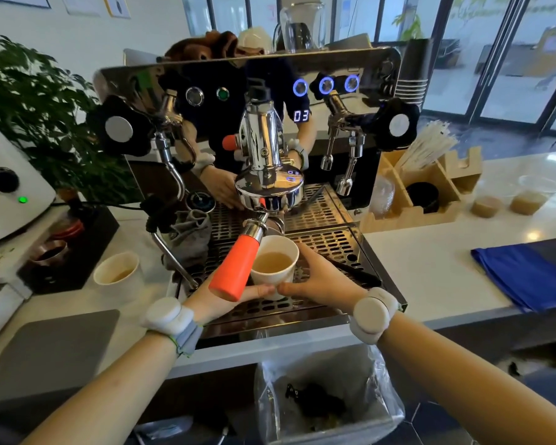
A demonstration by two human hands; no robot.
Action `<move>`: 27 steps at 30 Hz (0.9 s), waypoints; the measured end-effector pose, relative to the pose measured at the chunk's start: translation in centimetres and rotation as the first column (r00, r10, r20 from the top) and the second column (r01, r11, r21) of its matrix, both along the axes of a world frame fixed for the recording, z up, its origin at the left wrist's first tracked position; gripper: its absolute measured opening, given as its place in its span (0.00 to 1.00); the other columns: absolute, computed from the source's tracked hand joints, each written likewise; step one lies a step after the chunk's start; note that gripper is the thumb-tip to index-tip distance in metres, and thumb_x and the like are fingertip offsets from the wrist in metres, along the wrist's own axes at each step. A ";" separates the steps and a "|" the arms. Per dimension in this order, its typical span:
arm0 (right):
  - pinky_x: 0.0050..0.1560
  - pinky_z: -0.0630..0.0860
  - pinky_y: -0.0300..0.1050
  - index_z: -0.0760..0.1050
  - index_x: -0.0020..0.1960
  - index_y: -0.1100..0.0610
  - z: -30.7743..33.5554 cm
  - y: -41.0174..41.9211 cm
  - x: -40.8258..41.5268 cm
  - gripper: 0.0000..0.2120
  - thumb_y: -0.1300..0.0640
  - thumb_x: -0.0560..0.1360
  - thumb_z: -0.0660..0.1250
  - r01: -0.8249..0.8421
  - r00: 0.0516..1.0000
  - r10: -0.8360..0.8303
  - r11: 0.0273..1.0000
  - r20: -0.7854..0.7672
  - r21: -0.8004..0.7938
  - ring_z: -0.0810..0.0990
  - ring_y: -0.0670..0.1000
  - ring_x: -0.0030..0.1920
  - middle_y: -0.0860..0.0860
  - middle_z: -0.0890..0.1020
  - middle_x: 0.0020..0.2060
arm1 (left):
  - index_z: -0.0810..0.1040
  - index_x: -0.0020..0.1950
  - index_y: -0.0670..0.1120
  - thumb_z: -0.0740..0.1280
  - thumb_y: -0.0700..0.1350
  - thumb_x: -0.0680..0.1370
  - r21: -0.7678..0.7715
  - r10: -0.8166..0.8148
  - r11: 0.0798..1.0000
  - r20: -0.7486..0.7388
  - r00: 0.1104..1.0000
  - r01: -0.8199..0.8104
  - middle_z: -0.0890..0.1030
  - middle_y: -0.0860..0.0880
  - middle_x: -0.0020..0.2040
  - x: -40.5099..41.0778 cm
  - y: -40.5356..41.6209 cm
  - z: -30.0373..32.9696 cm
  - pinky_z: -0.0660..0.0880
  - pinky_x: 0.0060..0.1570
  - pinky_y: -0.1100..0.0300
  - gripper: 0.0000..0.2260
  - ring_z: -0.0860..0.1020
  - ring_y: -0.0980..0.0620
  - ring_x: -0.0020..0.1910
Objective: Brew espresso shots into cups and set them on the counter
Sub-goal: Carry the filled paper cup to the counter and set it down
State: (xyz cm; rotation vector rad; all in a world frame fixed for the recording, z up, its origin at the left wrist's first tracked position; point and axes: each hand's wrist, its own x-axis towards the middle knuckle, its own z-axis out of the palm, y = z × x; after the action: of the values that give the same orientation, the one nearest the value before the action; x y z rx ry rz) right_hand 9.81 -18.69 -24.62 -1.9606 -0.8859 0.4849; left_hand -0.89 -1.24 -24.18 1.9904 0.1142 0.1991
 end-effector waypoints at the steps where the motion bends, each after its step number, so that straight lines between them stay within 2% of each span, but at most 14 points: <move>1: 0.61 0.69 0.41 0.63 0.71 0.49 0.1 0.0 -0.1 0.38 0.51 0.66 0.77 0.003 1.000 -0.003 1.000 0.003 -0.004 0.72 0.44 0.63 0.44 0.75 0.62 | 0.73 0.52 0.78 0.78 0.50 0.64 -0.001 -0.002 1.000 -0.005 1.000 0.002 0.77 0.75 0.52 -0.1 0.0 0.0 0.68 0.45 0.82 0.27 0.74 0.74 0.54; 5: 0.64 0.71 0.46 0.64 0.69 0.48 0.6 -0.1 -0.7 0.36 0.52 0.66 0.77 0.020 1.000 -0.020 0.999 -0.003 0.030 0.73 0.43 0.62 0.43 0.75 0.61 | 0.74 0.53 0.75 0.78 0.51 0.65 -0.023 -0.024 0.999 -0.007 1.000 0.024 0.78 0.72 0.54 -0.2 -0.2 0.6 0.69 0.46 0.81 0.26 0.75 0.71 0.55; 8: 0.65 0.72 0.48 0.64 0.69 0.47 0.7 -0.7 -1.4 0.36 0.53 0.66 0.77 0.038 0.999 -0.037 0.997 -0.012 0.073 0.73 0.44 0.63 0.43 0.75 0.62 | 0.75 0.56 0.73 0.79 0.55 0.64 -0.021 -0.054 0.998 0.009 0.999 0.054 0.79 0.68 0.57 -0.4 -0.4 0.9 0.70 0.49 0.78 0.25 0.76 0.68 0.57; 11: 0.65 0.72 0.51 0.64 0.69 0.48 0.6 -1.4 -2.3 0.35 0.52 0.66 0.76 0.062 0.998 -0.060 0.994 -0.021 0.090 0.73 0.45 0.63 0.44 0.75 0.62 | 0.75 0.56 0.72 0.80 0.59 0.59 -0.042 -0.029 0.999 0.036 0.999 0.031 0.80 0.66 0.56 -0.8 -0.3 0.2 0.72 0.51 0.73 0.28 0.77 0.66 0.57; 13: 0.65 0.72 0.53 0.65 0.69 0.48 0.4 -2.0 -2.9 0.35 0.53 0.66 0.76 0.081 0.997 -0.079 0.992 -0.026 0.098 0.74 0.46 0.63 0.45 0.76 0.62 | 0.75 0.59 0.66 0.81 0.56 0.59 -0.074 -0.020 0.997 0.030 0.999 0.022 0.80 0.64 0.57 -0.9 -0.4 -0.6 0.71 0.56 0.67 0.30 0.76 0.65 0.59; 16: 0.65 0.73 0.53 0.65 0.69 0.47 0.1 -3.3 -3.8 0.34 0.52 0.67 0.76 0.099 0.995 -0.095 0.989 -0.039 0.114 0.74 0.45 0.63 0.44 0.76 0.61 | 0.72 0.64 0.58 0.78 0.54 0.62 -0.024 -0.037 0.999 0.056 0.998 0.039 0.80 0.64 0.57 -1.4 -1.5 -0.9 0.69 0.53 0.77 0.32 0.73 0.70 0.59; 18: 0.65 0.73 0.51 0.65 0.68 0.46 -0.1 -4.7 -4.3 0.34 0.52 0.67 0.76 0.112 0.993 -0.107 0.986 -0.052 0.125 0.74 0.44 0.63 0.43 0.76 0.61 | 0.71 0.66 0.54 0.77 0.54 0.62 0.023 -0.056 0.998 0.052 0.997 0.055 0.78 0.61 0.59 -1.4 -2.9 -1.0 0.67 0.52 0.79 0.34 0.73 0.71 0.59; 22: 0.65 0.73 0.51 0.65 0.69 0.46 0.1 -7.4 -4.4 0.35 0.54 0.67 0.77 0.155 0.987 -0.144 0.975 -0.078 0.157 0.75 0.44 0.62 0.42 0.77 0.60 | 0.71 0.59 0.60 0.77 0.55 0.62 0.071 -0.077 0.995 0.055 0.996 0.073 0.78 0.63 0.57 -1.0 -5.4 -0.2 0.68 0.50 0.78 0.28 0.73 0.72 0.57; 24: 0.64 0.74 0.50 0.65 0.67 0.44 0.3 -8.7 -4.4 0.34 0.53 0.67 0.77 0.172 0.983 -0.159 0.972 -0.090 0.162 0.76 0.43 0.60 0.40 0.77 0.58 | 0.71 0.59 0.61 0.77 0.58 0.61 0.074 -0.102 0.992 0.041 0.994 0.098 0.78 0.63 0.57 -0.7 -6.5 0.2 0.69 0.55 0.74 0.29 0.73 0.70 0.58; 27: 0.63 0.75 0.51 0.65 0.65 0.42 0.8 -12.1 -3.7 0.32 0.53 0.66 0.77 0.202 0.978 -0.188 0.964 -0.091 0.174 0.76 0.46 0.61 0.41 0.76 0.59 | 0.70 0.64 0.59 0.76 0.66 0.57 0.079 -0.142 0.987 0.029 0.989 0.139 0.77 0.60 0.60 0.6 -9.6 0.7 0.69 0.61 0.62 0.37 0.73 0.64 0.61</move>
State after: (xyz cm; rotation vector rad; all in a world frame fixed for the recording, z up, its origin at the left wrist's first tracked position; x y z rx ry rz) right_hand 6.07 -30.76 -23.82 -1.8269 -0.6576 0.3464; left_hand -0.25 -10.80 -23.50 2.0620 -0.0571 0.1481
